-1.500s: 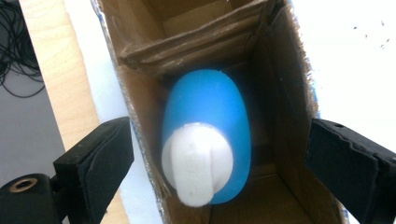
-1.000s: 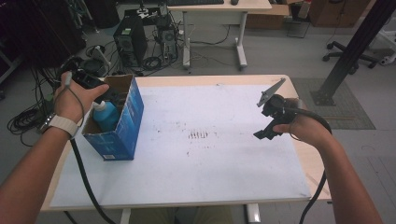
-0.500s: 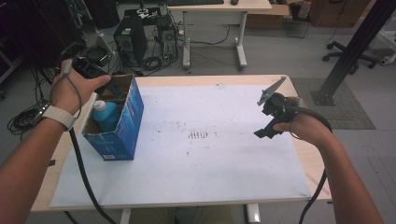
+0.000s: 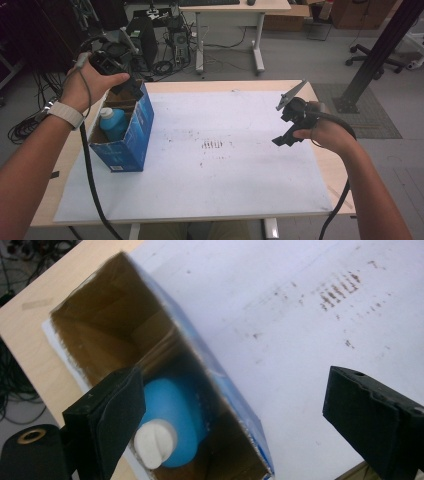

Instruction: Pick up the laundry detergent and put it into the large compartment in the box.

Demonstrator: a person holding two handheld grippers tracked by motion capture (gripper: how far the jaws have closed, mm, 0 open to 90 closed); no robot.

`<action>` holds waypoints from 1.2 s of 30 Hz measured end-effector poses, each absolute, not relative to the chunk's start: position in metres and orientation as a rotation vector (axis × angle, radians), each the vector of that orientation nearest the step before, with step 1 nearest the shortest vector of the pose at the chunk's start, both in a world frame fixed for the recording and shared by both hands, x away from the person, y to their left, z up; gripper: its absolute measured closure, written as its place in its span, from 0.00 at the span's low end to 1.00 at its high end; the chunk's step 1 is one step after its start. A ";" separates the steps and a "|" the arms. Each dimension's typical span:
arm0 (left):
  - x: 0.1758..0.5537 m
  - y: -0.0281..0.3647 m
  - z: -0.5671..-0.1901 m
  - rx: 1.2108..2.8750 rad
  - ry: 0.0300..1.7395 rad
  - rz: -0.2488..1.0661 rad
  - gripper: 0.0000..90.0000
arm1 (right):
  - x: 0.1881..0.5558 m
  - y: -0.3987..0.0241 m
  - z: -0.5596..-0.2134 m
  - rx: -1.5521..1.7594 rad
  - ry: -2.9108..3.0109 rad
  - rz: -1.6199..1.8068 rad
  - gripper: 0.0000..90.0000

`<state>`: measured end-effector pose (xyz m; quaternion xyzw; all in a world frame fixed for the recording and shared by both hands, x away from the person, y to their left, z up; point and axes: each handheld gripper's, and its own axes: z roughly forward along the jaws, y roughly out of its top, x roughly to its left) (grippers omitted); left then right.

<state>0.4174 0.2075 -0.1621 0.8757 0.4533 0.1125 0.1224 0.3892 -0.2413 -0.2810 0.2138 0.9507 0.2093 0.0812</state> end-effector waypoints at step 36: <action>0.430 0.144 -0.163 2.725 0.893 0.210 0.11 | 0.395 -0.239 -0.281 0.656 2.873 0.615 0.09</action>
